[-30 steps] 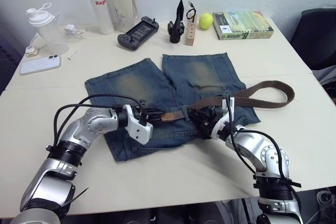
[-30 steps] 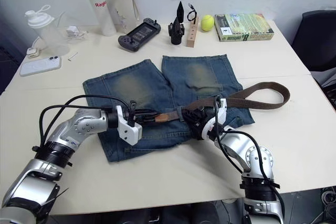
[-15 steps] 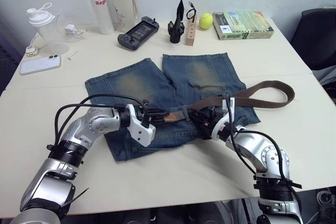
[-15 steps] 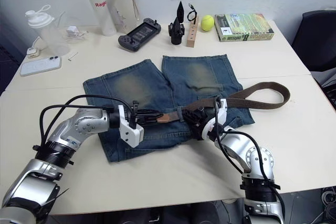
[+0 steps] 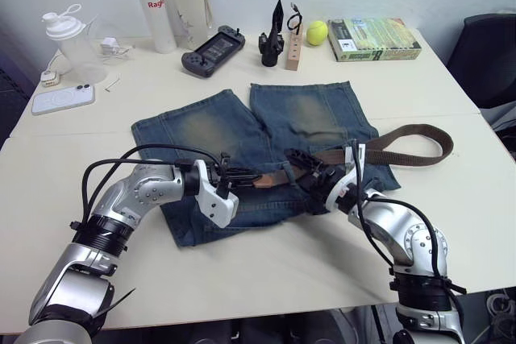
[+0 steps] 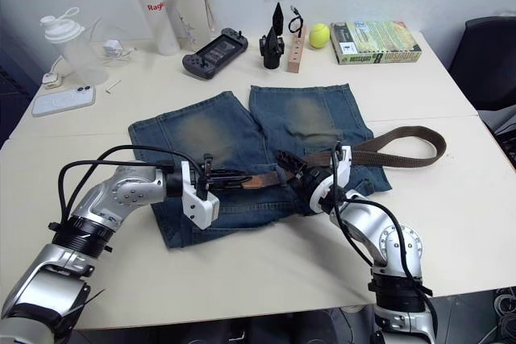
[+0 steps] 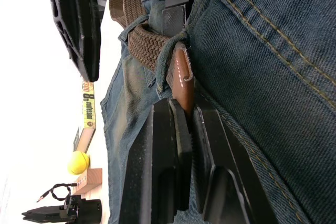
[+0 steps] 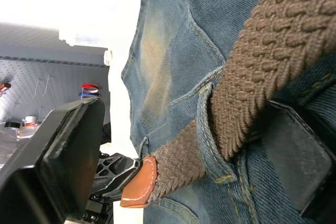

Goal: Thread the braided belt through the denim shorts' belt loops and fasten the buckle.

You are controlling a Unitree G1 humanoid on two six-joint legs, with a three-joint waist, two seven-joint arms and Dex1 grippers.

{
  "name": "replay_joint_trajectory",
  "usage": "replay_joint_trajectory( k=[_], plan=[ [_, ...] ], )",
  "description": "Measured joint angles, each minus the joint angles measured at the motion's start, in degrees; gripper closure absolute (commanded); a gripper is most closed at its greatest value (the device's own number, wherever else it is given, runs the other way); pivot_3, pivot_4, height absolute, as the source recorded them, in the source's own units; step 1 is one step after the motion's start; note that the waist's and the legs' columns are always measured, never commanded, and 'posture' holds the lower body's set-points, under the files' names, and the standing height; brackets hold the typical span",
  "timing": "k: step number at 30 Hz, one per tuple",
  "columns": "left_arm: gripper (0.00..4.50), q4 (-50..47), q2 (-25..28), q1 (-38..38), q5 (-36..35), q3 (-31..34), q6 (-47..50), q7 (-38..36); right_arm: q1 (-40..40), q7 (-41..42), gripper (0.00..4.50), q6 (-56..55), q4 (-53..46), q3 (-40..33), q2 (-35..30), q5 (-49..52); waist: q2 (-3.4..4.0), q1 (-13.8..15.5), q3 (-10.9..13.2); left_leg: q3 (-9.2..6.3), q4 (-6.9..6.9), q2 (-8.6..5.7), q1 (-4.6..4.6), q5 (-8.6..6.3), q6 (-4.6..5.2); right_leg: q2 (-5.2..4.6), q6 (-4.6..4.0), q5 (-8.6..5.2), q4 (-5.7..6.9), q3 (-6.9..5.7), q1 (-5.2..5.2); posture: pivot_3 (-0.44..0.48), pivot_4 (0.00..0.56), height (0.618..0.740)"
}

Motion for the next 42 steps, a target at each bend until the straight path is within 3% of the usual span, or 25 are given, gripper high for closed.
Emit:
replay_joint_trajectory(
  k=[6, 10, 13, 15, 17, 19, 21, 24, 28, 32, 38, 39, 42],
  plan=[
    [4.49, -0.03, 0.01, 0.0, -1.29, 0.04, 0.8, -0.37, 3.53, -1.97, 0.0, -1.02, -3.42, -1.52, -2.55, 3.12, 0.0, 0.14, 0.0, -0.01, 0.0, -0.02, -0.01, 0.0, 0.0, 0.0, 0.0, 0.0, -0.01, -0.01, 0.0, 0.0, 0.15, 0.724],
    [4.49, -0.59, 0.38, 0.12, -5.55, 0.56, 3.88, -2.09, 7.2, -1.11, 0.0, 0.09, -8.35, -4.04, -11.48, 5.16, 0.05, 0.08, 0.03, 0.0, 0.02, -0.02, -0.01, -0.01, 0.02, -0.03, 0.0, 0.0, -0.03, 0.04, 0.0, 0.0, 0.15, 0.724],
    [4.49, -0.74, 1.48, 0.34, -8.83, 1.08, 5.89, -3.89, 7.75, 5.38, 0.0, 2.71, -13.69, -6.29, -20.15, 2.32, 0.16, -0.02, 0.09, 0.01, 0.01, 0.02, 0.0, -0.01, 0.02, -0.02, 0.0, 0.0, -0.04, 0.04, 0.0, 0.0, 0.15, 0.724],
    [4.49, -1.77, 1.83, 0.45, -12.05, 1.16, 7.51, -5.86, 8.39, 14.61, 0.0, 4.06, -20.09, -5.52, -28.11, -6.98, 0.22, 0.0, 0.13, 0.01, 0.0, 0.07, -0.02, -0.03, 0.01, 0.01, 0.0, 0.0, -0.08, 0.04, -0.02, 0.0, 0.15, 0.724],
    [4.49, -3.15, 2.25, 0.54, -14.95, 1.17, 8.92, -8.07, 8.81, 25.73, 0.0, 1.97, -27.58, -0.38, -38.34, -23.92, 0.2, 0.04, 0.12, 0.0, -0.01, 0.08, -0.01, -0.04, 0.0, 0.04, 0.0, 0.0, -0.14, 0.01, 0.0, 0.0, 0.15, 0.724],
    [4.49, -3.74, 2.31, 0.56, -16.35, 1.16, 9.94, -9.64, 9.6, 33.17, 0.0, -2.27, -31.19, 6.37, -44.09, -39.22, 0.14, 0.16, 0.1, 0.0, 0.03, 0.07, -0.02, -0.05, -0.02, 0.05, 0.0, 0.0, -0.17, -0.01, 0.02, 0.0, 0.15, 0.724],
    [4.49, -4.95, 2.35, 0.68, -17.66, 1.18, 11.01, -11.07, 9.84, 39.59, 0.0, -10.9, -31.25, 18.13, -50.11, -60.53, 0.14, 0.13, 0.1, 0.07, 0.08, -0.04, -0.02, -0.07, 0.02, 0.06, 0.01, 0.0, -0.14, 0.03, 0.0, 0.0, 0.15, 0.724],
    [4.49, -5.1, 2.26, 0.73, -18.17, 1.21, 11.98, -11.89, 8.48, 42.98, 0.0, -19.0, -28.42, 27.91, -50.38, -80.22, 0.13, 0.19, 0.11, 0.06, 0.13, -0.06, -0.02, -0.06, 0.01, 0.1, 0.02, 0.01, -0.11, 0.0, 0.01, 0.0, 0.15, 0.724],
    [4.49, -5.4, 2.01, 0.75, -18.31, 1.24, 12.52, -12.3, 6.76, 44.27, 0.0, -22.8, -24.39, 32.53, -47.89, -93.32, 0.11, 0.31, 0.11, -0.04, 0.19, -0.05, -0.01, -0.04, -0.01, 0.16, 0.02, 0.01, -0.08, -0.15, 0.11, 0.0, 0.15, 0.724],
    [4.5, -5.8, 1.83, 0.81, -18.34, 1.26, 12.95, -12.5, 6.34, 45.33, 1.18, -23.68, -21.49, 34.29, -42.47, -101.66, 0.09, 0.31, 0.1, -0.07, 0.22, -0.05, 0.02, -0.03, -0.03, 0.18, 0.02, 0.01, -0.06, -0.17, 0.17, 0.0, 0.15, 0.724],
    [4.5, -5.9, 1.81, 0.81, -18.3, 1.27, 12.95, -12.67, 7.28, 48.22, 4.15, -23.67, -19.6, 33.92, -38.92, -105.92, 0.07, 0.37, 0.09, -0.08, 0.25, -0.06, 0.03, -0.03, -0.03, 0.17, 0.02, 0.01, -0.04, -0.19, 0.2, 0.0, 0.15, 0.724],
    [4.5, -5.97, 1.81, 0.82, -18.29, 1.27, 12.95, -12.68, 7.29, 48.62, 4.47, -23.69, -19.16, 33.68, -38.5, -106.62, 0.07, 0.45, 0.09, -0.09, 0.26, -0.07, 0.03, -0.03, -0.02, 0.17, 0.02, 0.01, -0.04, -0.19, 0.2, 0.0, 0.15, 0.724],
    [4.5, -7.04, 1.9, 1.31, -18.27, 1.27, 12.88, -12.68, 8.12, 49.93, 4.47, -23.7, -17.98, 31.12, -37.93, -106.68, 0.07, 0.71, 0.09, -0.09, 0.27, -0.09, 0.03, -0.03, -0.02, 0.16, 0.02, 0.01, -0.04, -0.18, 0.22, 0.0, 0.15, 0.724]
  ],
)
